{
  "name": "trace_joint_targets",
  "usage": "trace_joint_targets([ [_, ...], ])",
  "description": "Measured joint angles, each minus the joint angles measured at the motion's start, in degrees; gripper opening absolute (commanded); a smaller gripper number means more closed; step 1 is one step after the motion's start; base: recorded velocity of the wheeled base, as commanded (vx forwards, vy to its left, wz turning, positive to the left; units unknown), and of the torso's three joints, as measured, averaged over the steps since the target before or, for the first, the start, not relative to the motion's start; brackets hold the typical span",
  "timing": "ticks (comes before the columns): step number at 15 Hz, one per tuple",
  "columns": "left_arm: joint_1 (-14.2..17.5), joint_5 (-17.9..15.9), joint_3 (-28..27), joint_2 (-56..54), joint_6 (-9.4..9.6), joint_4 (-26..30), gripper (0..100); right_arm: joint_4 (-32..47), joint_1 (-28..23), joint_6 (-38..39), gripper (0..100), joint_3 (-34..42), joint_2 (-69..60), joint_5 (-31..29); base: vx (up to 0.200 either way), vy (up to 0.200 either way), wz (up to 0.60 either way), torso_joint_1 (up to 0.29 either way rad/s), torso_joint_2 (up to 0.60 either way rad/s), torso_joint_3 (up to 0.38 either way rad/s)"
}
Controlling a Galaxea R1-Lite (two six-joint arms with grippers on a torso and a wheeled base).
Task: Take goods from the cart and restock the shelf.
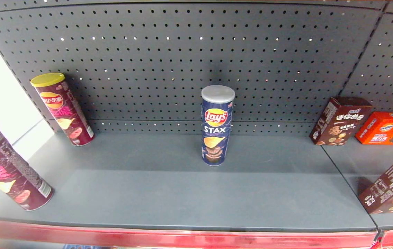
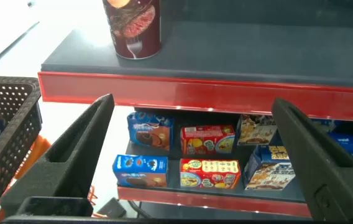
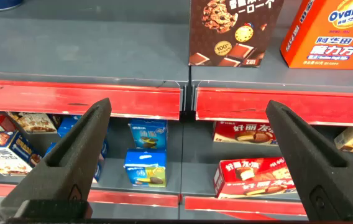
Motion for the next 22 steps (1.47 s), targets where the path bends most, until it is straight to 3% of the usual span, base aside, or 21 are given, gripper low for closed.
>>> trace_joint_targets([
  [6, 0.0, 0.0, 0.0, 0.0, 0.0, 0.0, 100, 0.0, 0.0, -0.1, 100, 0.0, 0.0, 0.0, 0.0, 0.0, 0.0, 0.0, 0.0, 0.0],
  [15, 0.0, 0.0, 0.0, 0.0, 0.0, 0.0, 100, 0.0, 0.0, -0.1, 100, 0.0, 0.0, 0.0, 0.0, 0.0, 0.6, 0.004, 0.0, 0.003],
  [22, 0.0, 0.0, 0.0, 0.0, 0.01, 0.0, 100, 0.0, 0.0, 0.0, 100, 0.0, 0.0, -0.1, 0.0, 0.0, 0.0, 0.0, 0.0, 0.0],
])
